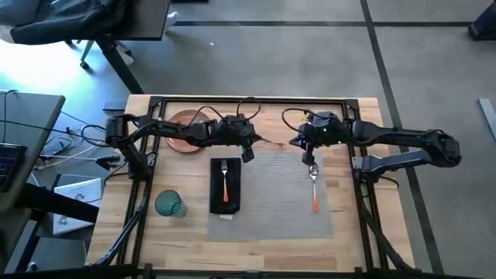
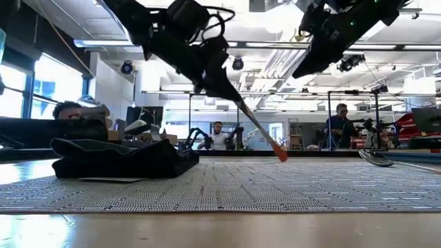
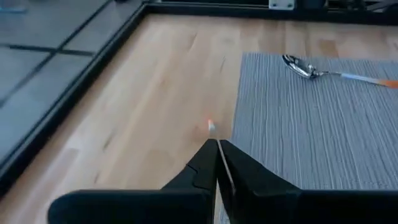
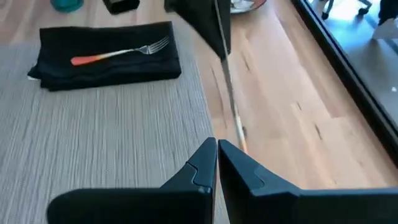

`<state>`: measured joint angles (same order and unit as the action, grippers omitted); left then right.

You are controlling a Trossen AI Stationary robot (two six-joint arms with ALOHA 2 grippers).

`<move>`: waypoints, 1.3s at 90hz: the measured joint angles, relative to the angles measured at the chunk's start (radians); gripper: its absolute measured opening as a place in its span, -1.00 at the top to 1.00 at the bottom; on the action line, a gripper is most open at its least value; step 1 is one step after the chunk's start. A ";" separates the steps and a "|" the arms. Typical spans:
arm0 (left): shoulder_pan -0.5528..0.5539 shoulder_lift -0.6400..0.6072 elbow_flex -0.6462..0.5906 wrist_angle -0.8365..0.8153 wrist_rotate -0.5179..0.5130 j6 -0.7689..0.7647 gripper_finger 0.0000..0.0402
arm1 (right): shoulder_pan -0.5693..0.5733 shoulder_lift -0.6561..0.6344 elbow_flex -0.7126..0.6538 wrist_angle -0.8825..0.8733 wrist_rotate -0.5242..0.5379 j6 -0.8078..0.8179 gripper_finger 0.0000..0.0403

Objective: Set table place
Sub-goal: Put the orange knife on the gray mat to the left of the orange spoon

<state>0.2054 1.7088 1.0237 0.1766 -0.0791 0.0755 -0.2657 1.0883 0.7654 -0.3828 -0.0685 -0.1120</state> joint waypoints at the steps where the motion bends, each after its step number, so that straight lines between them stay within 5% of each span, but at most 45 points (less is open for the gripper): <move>1: 0.000 -0.002 0.000 0.000 0.001 0.003 1.00 | 0.000 0.004 0.000 0.000 0.000 0.000 1.00; 18: 0.000 -0.021 0.000 0.009 0.020 0.017 1.00 | -0.015 0.107 0.000 0.106 0.015 -0.085 0.91; 42: -0.005 -0.027 0.000 0.042 0.050 0.027 1.00 | -0.065 0.289 0.000 0.294 -0.024 -0.198 0.40; 64: -0.006 -0.027 0.000 0.057 0.051 0.033 1.00 | -0.109 0.430 -0.001 0.452 -0.163 -0.232 0.25; 83: -0.006 -0.027 0.000 0.058 0.050 0.034 1.00 | -0.110 0.498 -0.001 0.526 -0.234 -0.227 0.36; 103: -0.006 -0.027 0.001 0.059 0.049 0.033 1.00 | -0.110 0.513 -0.001 0.531 -0.246 -0.227 0.91; 117: -0.006 -0.028 0.001 0.062 0.033 0.033 0.99 | -0.107 0.506 -0.001 0.530 -0.212 -0.202 0.97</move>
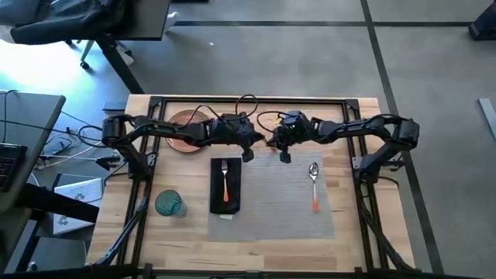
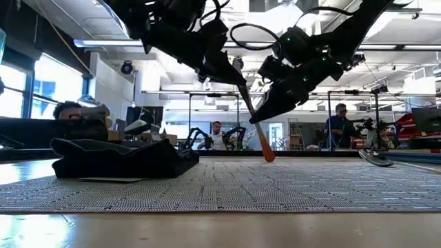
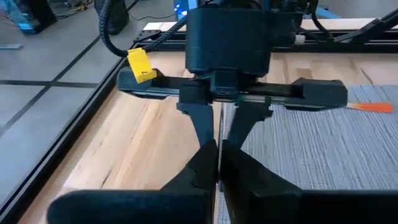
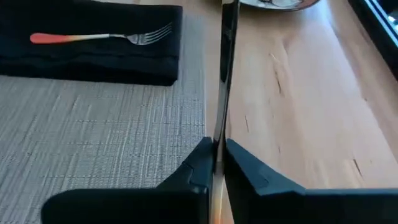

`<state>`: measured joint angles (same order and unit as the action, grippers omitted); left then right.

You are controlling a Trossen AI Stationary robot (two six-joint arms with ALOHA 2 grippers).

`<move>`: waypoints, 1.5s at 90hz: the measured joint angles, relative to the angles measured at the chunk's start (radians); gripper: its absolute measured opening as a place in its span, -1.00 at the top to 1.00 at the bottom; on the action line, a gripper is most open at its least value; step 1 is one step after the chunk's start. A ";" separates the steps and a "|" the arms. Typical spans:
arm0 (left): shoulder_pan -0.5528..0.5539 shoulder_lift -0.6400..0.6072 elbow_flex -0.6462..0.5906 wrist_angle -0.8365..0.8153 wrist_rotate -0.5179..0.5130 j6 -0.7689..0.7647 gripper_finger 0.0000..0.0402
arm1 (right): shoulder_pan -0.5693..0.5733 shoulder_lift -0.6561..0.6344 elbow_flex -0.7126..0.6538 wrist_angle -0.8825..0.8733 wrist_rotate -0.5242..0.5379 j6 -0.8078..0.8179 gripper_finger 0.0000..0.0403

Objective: Set table place
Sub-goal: Put the orange knife on the gray mat to the left of the orange spoon

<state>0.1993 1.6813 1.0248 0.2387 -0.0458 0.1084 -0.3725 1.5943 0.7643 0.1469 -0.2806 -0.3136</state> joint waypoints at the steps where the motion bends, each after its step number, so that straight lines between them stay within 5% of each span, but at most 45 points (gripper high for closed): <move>1: 0.000 0.000 0.000 0.000 -0.002 -0.001 0.99 | 0.000 -0.003 0.000 -0.001 0.002 0.004 0.97; 39: -0.020 -0.208 0.001 -0.157 -0.082 0.103 0.51 | 0.041 -0.277 0.108 -0.380 0.124 0.303 0.99; 63: -0.059 -0.264 -0.037 -0.378 -0.095 0.028 0.48 | 0.198 -0.394 0.088 -0.599 0.176 0.671 1.00; 85: -0.122 -0.165 -0.151 -0.174 -0.036 -0.010 0.50 | 0.424 -0.390 -0.079 -0.492 0.204 1.141 1.00; 110: -0.232 0.105 -0.129 -0.005 -0.041 -0.002 0.51 | 0.673 -0.395 -0.240 -0.296 0.360 1.644 1.00; 135: -0.262 0.280 -0.061 0.034 -0.046 0.000 0.51 | 0.735 -0.394 -0.324 -0.310 0.413 1.912 1.00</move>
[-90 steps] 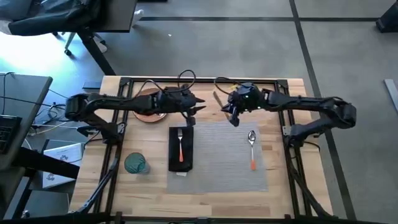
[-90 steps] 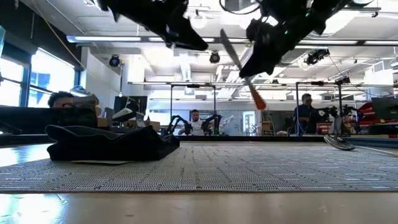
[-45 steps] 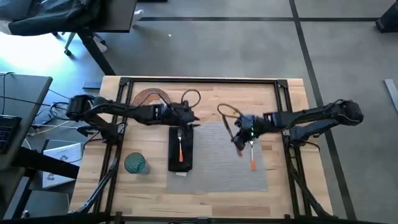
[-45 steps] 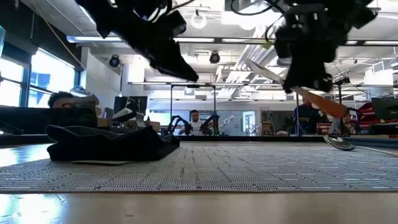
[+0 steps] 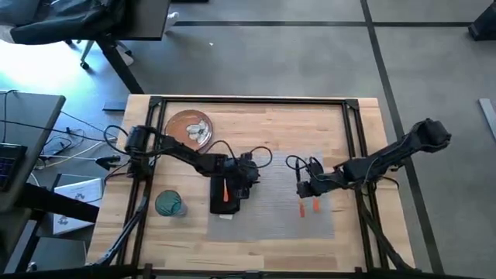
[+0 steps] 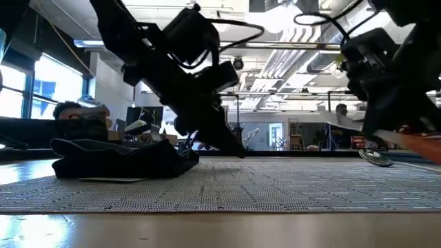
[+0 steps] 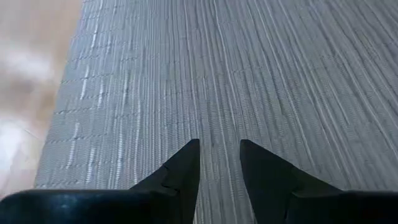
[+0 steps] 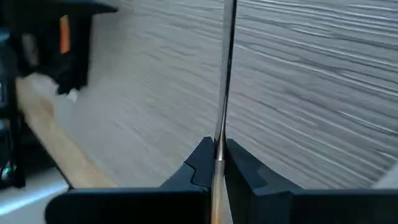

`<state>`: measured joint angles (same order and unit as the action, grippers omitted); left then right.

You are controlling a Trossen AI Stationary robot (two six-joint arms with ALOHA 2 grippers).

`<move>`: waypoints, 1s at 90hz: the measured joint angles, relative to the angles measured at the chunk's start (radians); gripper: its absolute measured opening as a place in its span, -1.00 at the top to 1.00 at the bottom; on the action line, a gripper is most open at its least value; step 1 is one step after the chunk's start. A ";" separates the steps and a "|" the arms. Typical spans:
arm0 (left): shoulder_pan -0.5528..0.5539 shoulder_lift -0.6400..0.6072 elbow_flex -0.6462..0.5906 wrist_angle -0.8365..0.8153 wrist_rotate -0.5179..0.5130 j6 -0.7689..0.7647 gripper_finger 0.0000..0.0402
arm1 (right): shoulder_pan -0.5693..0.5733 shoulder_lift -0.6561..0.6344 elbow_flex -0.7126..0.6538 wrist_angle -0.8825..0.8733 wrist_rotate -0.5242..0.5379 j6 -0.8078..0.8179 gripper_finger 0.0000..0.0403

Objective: Set table place
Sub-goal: Put the orange knife on the gray mat to the left of the orange spoon

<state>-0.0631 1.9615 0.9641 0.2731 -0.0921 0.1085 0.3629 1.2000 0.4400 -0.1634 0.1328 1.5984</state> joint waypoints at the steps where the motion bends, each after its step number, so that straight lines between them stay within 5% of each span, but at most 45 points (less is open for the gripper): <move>1: 0.000 0.003 0.001 0.000 0.000 0.000 0.51 | 0.000 0.000 0.000 -0.004 -0.001 0.001 1.00; 90: 0.000 0.020 0.007 0.070 0.000 0.000 0.51 | -0.108 0.145 0.004 -0.053 -0.080 0.156 1.00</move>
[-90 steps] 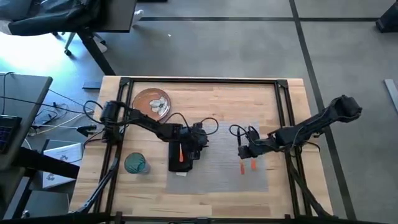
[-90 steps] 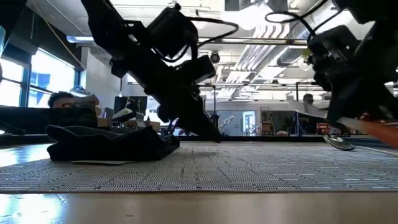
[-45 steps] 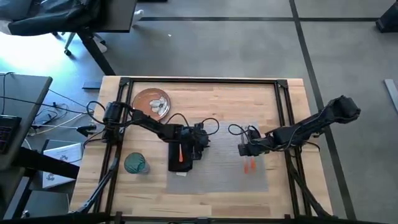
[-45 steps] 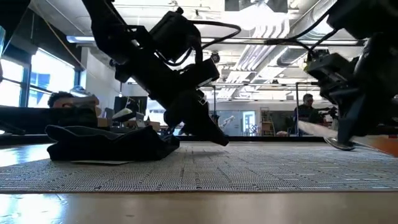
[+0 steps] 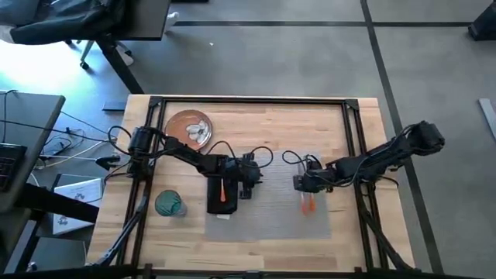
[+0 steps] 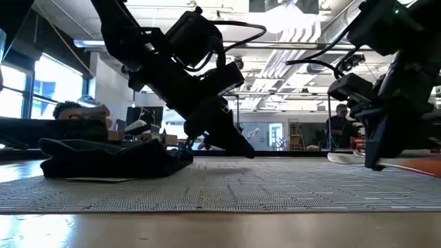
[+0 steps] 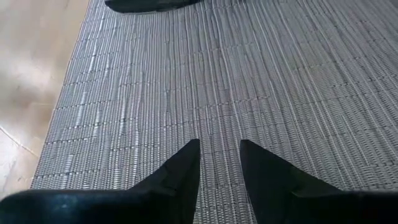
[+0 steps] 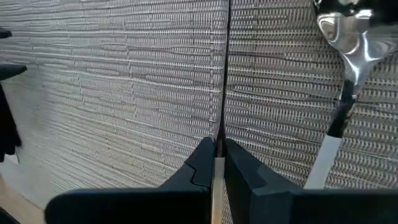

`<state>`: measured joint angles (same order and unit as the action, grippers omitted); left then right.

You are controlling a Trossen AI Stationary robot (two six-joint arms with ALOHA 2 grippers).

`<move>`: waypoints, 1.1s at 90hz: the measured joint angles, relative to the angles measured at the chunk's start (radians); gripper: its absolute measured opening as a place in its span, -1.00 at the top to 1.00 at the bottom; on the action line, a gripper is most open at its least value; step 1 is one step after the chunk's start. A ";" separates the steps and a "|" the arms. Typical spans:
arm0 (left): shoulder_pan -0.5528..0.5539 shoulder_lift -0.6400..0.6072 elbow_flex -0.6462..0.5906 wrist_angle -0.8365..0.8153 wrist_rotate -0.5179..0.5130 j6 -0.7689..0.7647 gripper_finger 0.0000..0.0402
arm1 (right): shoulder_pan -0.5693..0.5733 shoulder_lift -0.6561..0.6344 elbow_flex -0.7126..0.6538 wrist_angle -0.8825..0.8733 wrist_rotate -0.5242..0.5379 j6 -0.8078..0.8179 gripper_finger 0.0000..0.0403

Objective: Set table place
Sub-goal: Put the orange knife on the gray mat to the left of the orange spoon

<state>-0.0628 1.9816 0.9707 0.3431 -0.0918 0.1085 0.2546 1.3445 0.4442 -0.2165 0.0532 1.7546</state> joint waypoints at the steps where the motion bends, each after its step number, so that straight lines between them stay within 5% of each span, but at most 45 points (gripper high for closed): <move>1: 0.000 0.000 0.000 0.000 0.000 0.000 0.51 | 0.000 0.000 0.000 0.000 0.000 0.000 1.00; 35: 0.000 0.000 0.000 -0.002 0.000 0.000 0.51 | -0.001 0.001 -0.001 0.005 -0.014 -0.002 0.57; 76: 0.000 0.000 0.000 -0.007 0.000 0.000 0.51 | 0.001 -0.069 0.111 -0.229 -0.047 -0.093 0.53; 99: 0.000 0.000 0.000 -0.008 0.000 -0.003 0.51 | -0.018 -0.072 0.159 -0.214 0.136 -0.281 0.53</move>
<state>-0.0626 1.9816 0.9703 0.3351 -0.0921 0.1055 0.2368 1.2724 0.6029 -0.4310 0.1893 1.4735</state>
